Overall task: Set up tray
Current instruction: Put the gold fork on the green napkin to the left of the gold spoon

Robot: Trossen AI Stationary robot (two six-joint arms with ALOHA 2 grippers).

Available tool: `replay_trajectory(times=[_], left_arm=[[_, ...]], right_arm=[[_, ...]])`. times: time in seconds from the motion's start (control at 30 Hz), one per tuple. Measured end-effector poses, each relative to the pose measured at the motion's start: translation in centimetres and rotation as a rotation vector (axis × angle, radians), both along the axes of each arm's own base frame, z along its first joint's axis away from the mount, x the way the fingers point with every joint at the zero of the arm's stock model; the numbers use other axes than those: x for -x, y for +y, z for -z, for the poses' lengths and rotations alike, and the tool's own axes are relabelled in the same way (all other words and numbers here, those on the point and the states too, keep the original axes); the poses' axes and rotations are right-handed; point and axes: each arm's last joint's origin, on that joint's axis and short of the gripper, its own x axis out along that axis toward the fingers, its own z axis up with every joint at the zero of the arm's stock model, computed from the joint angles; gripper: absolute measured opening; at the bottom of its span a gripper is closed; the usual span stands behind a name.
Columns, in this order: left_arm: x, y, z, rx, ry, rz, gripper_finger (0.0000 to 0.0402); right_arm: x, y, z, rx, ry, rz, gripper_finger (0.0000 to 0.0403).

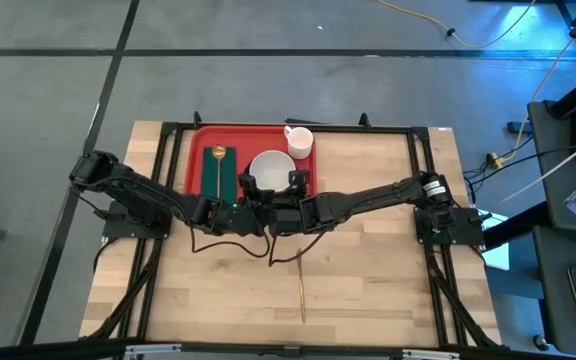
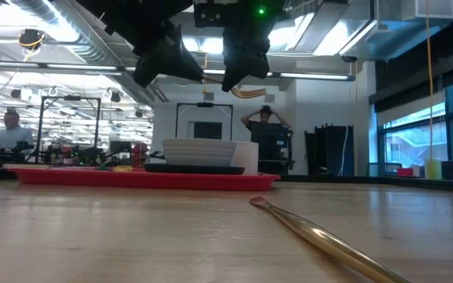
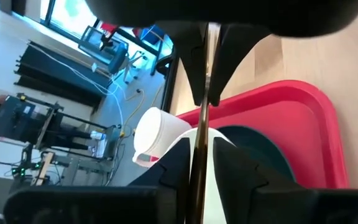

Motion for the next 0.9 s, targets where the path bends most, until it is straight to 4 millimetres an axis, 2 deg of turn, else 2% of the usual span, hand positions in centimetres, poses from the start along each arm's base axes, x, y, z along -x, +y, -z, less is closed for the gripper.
replay_trajectory(times=[0.2, 0.43, 0.9], left_arm=[[0.3, 0.5, 0.7, -0.027, 0.035, -0.068, 0.0064], [0.3, 1.5, 0.9, 0.087, 0.005, -0.1, 0.0089], [0.0, 0.6, 0.3, 0.067, -0.006, 0.001, 0.0103]], right_arm=[[-0.2, 0.5, -0.5, 0.006, -0.054, -0.002, 0.0], [-0.3, 0.9, -0.6, 0.029, -0.041, -0.04, 0.0], [-0.3, 0.0, -0.4, -0.022, -0.018, -0.04, 0.0]])
